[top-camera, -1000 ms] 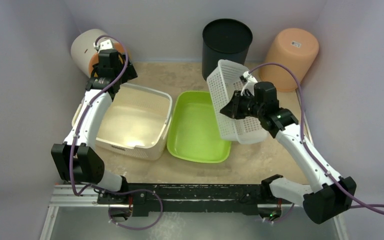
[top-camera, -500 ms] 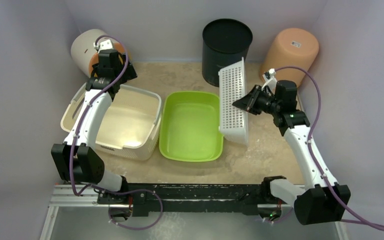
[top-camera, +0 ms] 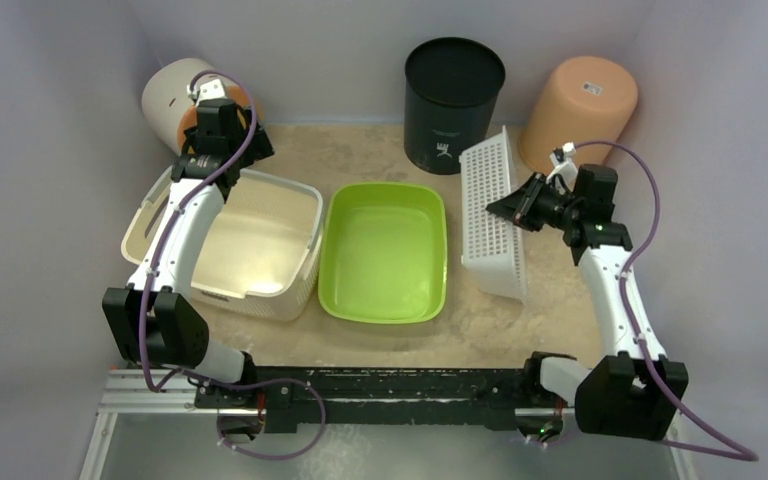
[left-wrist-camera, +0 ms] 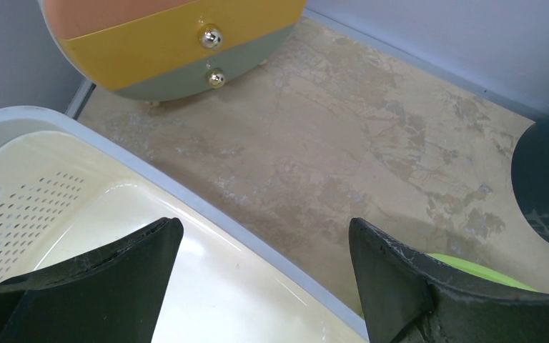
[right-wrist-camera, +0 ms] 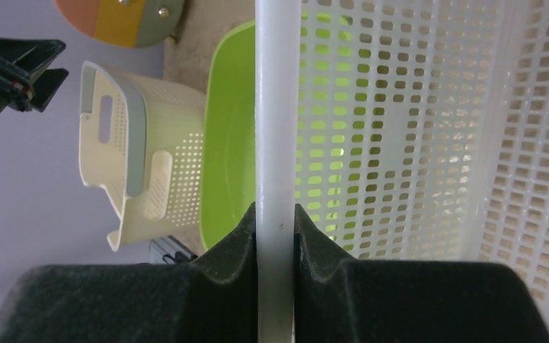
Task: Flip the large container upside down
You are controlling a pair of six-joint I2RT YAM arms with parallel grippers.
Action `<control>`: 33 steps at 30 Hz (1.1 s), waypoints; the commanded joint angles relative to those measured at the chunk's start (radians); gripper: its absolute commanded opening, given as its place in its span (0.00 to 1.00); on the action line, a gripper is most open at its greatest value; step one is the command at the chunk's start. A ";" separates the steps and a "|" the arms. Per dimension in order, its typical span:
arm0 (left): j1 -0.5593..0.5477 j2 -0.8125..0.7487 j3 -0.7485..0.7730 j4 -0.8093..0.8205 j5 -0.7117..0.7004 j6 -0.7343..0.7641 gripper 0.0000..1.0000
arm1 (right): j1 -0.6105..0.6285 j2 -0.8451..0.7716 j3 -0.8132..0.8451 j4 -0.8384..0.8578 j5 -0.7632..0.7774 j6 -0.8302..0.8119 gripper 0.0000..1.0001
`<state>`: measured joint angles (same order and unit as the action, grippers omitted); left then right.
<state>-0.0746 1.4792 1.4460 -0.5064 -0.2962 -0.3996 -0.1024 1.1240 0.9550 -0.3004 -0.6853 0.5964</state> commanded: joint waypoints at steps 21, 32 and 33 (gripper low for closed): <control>0.003 0.100 0.142 0.049 -0.008 0.008 0.88 | -0.059 0.184 -0.073 0.916 -0.546 0.517 0.00; 0.002 0.117 0.158 0.048 -0.008 0.006 0.88 | -0.108 0.359 -0.376 1.796 -0.492 1.169 0.00; 0.002 0.116 0.159 0.045 -0.010 0.008 0.88 | -0.120 0.381 -0.393 1.832 -0.496 1.181 0.00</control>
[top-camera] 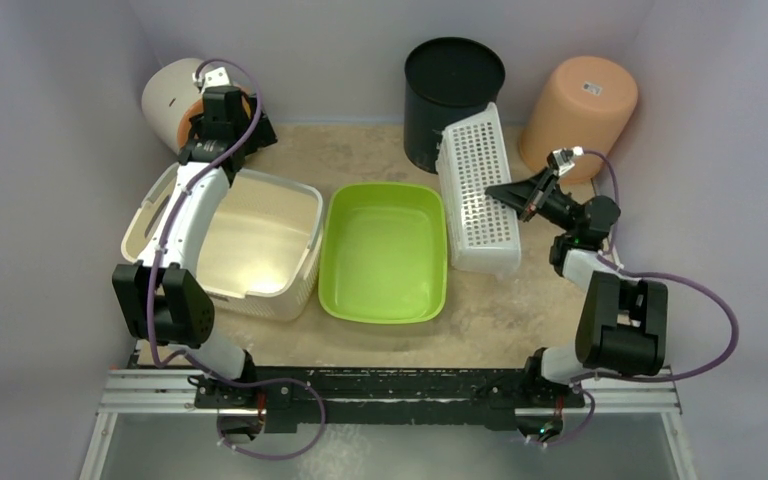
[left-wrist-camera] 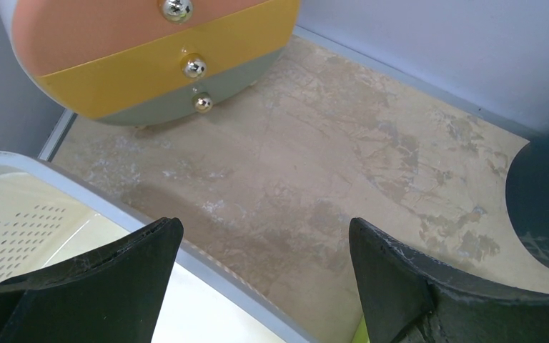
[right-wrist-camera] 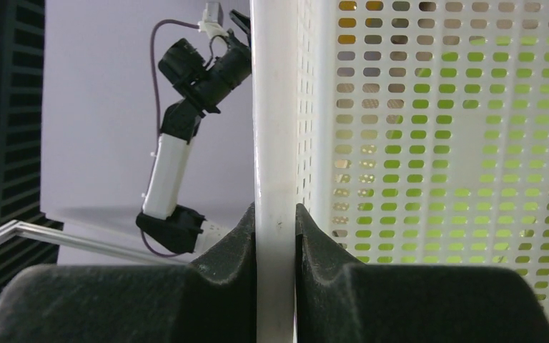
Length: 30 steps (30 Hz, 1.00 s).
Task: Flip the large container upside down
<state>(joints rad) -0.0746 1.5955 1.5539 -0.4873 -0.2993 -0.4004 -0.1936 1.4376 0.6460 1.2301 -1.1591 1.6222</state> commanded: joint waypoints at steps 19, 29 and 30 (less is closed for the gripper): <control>0.002 -0.010 0.085 -0.013 -0.049 0.046 0.89 | -0.298 0.560 -0.076 0.812 -0.198 0.280 0.00; 0.002 0.003 0.092 -0.011 -0.039 0.042 0.89 | -0.322 0.560 -0.064 0.812 -0.231 0.248 0.01; 0.002 0.006 0.093 -0.009 -0.038 0.042 0.89 | -0.324 0.556 -0.057 0.813 -0.230 0.252 0.01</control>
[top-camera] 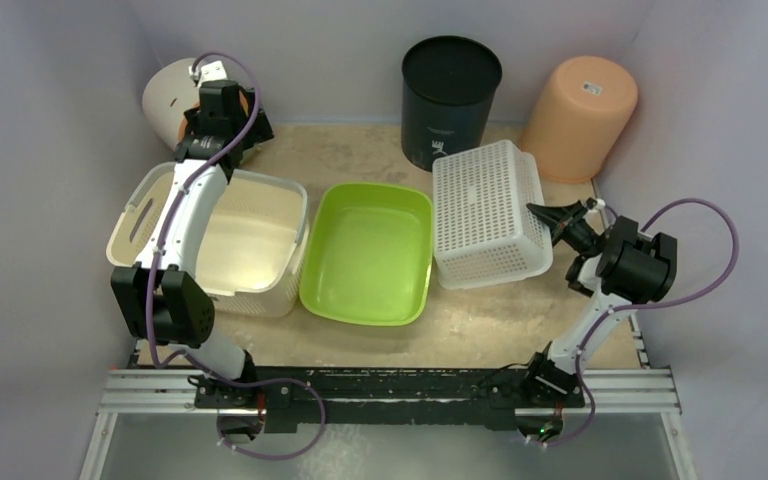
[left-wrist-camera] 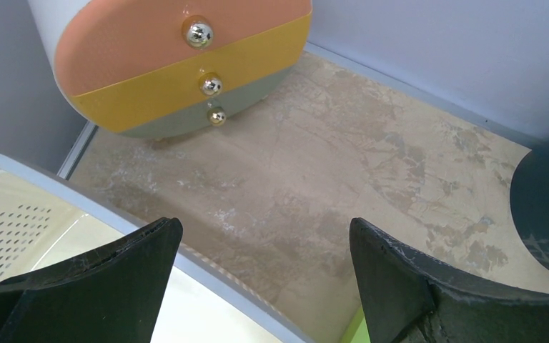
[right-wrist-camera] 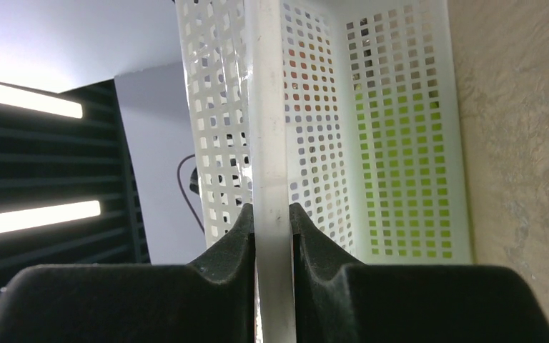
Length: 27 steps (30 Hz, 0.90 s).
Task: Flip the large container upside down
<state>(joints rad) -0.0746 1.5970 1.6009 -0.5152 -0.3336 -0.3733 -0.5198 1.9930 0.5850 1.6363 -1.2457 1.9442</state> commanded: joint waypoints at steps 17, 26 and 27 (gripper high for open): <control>0.002 0.066 0.119 0.035 0.023 0.011 0.89 | 0.004 -0.215 0.432 -1.129 0.016 -1.125 0.02; 0.002 0.076 0.093 0.032 0.017 0.024 0.89 | 0.018 0.032 0.812 -1.697 0.126 -1.636 0.06; 0.002 0.075 0.090 0.032 0.013 0.028 0.89 | 0.019 0.041 0.794 -1.653 0.115 -1.619 0.06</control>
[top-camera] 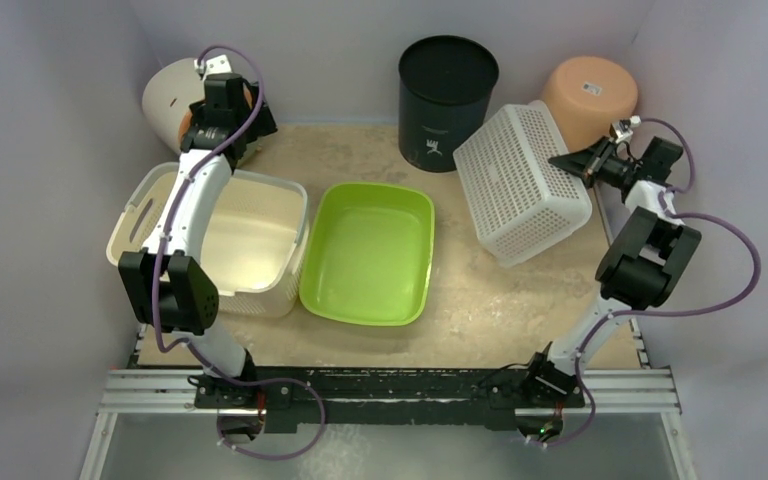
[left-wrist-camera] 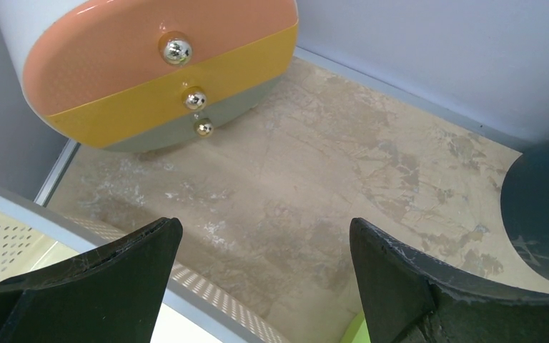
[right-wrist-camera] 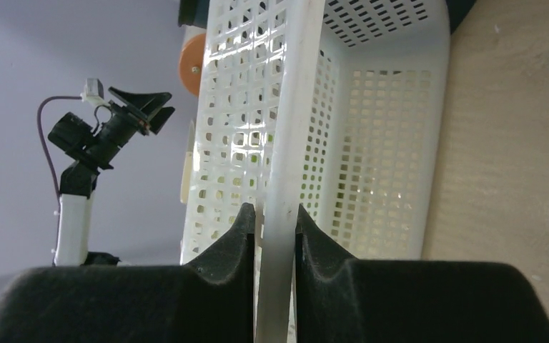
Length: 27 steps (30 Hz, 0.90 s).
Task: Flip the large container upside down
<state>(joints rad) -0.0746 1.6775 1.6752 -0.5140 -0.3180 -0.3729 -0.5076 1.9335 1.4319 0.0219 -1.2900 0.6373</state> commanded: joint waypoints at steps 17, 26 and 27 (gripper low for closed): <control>0.002 -0.007 -0.025 0.033 -0.001 0.023 0.89 | 0.058 0.152 -0.233 0.042 0.246 -0.339 1.00; 0.002 -0.012 -0.034 0.034 -0.006 0.020 0.89 | 0.057 0.080 -0.181 -0.096 0.394 -0.391 1.00; 0.002 -0.012 -0.036 0.035 -0.005 0.020 0.89 | 0.057 0.061 -0.173 -0.110 0.414 -0.396 1.00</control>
<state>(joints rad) -0.0746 1.6775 1.6375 -0.5117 -0.3214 -0.3553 -0.4515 2.0705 1.2167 -0.0013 -1.0508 0.3161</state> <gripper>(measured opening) 0.891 0.998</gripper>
